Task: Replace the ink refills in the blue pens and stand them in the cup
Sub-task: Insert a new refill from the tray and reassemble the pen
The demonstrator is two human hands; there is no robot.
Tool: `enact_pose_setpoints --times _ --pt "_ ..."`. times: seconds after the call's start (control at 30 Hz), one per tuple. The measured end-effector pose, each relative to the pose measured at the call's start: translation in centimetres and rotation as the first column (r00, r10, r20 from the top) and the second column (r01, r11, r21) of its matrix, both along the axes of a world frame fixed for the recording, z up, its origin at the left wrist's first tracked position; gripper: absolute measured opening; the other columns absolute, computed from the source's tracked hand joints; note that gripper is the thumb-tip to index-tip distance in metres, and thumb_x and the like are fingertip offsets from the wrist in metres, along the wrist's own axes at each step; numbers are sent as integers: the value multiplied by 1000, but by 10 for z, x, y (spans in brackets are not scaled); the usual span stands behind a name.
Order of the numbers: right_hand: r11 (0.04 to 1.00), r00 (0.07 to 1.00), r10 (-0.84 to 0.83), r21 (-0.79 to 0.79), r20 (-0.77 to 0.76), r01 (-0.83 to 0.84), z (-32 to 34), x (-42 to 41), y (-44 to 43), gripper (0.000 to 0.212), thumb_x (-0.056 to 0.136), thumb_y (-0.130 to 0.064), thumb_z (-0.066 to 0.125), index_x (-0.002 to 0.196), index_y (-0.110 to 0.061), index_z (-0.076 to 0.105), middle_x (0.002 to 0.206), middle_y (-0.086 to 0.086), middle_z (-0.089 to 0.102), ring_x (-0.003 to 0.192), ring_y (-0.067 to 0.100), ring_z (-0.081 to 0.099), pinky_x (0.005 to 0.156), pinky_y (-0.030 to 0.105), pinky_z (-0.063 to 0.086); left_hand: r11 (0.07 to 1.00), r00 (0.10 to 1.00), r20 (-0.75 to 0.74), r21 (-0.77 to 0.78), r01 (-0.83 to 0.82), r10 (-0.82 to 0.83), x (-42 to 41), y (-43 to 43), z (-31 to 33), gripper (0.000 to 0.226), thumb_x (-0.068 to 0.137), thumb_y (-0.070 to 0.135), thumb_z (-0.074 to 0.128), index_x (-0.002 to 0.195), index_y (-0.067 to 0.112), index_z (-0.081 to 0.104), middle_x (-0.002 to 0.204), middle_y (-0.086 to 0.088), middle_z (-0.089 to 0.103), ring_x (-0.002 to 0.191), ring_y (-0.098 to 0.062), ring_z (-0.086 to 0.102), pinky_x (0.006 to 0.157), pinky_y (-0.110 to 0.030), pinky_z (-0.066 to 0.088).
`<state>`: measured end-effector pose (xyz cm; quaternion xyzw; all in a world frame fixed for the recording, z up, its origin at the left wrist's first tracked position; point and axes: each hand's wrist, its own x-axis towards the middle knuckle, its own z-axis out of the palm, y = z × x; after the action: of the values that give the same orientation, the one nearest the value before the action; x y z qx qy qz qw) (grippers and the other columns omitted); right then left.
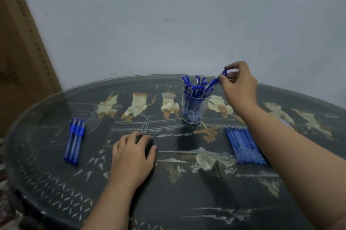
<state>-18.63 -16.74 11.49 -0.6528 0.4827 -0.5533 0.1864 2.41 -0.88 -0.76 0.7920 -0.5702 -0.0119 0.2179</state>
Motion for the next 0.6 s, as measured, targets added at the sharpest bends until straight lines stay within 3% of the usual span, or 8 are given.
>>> enact_pose_setpoints --times 0.23,0.3,0.4,0.6 --pt "998 979 -26 54 -202 38 -10 0 -10 6 94 -19 61 99 -19 64 82 -4 64 82 17 60 81 39 51 1000 1000 -3 11 -9 9 0 1 0 32 96 52 40 125 42 50 137 14 41 131 -14 30 111 -35 21" --pt "995 966 20 101 -258 6 -12 0 -10 12 96 -17 57 102 -18 67 85 -4 63 76 15 57 76 36 52 1000 1000 -6 10 -6 6 0 0 0 32 96 52 39 125 42 50 138 15 40 132 -13 29 112 -35 20" --pt "987 951 70 159 -300 -23 -15 -1 -10 26 98 -9 47 112 -19 67 87 1 64 55 15 45 53 27 40 1000 1000 4 4 -7 7 0 0 0 33 96 52 39 125 42 50 137 14 41 131 -14 30 111 -35 20" --pt "961 937 115 275 -331 -21 -8 0 -6 48 95 2 32 119 -22 65 105 8 63 51 16 41 46 26 36 1000 1000 -1 1 -6 6 0 0 1 33 96 52 40 126 42 50 138 14 40 132 -14 30 111 -36 20"
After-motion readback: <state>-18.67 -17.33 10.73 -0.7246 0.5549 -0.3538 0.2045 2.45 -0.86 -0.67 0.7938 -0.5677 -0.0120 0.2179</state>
